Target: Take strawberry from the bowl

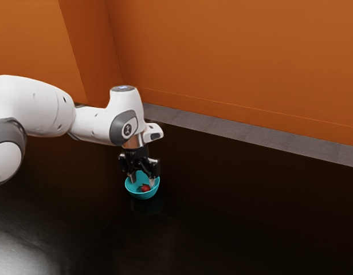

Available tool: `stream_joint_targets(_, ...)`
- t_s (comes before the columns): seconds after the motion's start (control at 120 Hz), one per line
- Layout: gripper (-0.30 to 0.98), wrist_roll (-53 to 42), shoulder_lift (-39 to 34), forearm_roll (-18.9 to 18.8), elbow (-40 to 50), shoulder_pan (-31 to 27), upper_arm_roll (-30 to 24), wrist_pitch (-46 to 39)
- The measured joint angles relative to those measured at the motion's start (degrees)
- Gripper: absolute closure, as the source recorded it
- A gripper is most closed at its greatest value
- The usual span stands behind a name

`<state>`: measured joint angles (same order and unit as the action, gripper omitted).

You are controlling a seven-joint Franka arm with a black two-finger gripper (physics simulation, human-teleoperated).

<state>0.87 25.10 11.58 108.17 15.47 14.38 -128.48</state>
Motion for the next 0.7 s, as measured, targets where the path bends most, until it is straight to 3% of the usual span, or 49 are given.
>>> stream_joint_targets(0.7, 0.38, 0.6, 2.2, 1.1, 0.1, 0.0, 0.1, -2.9)
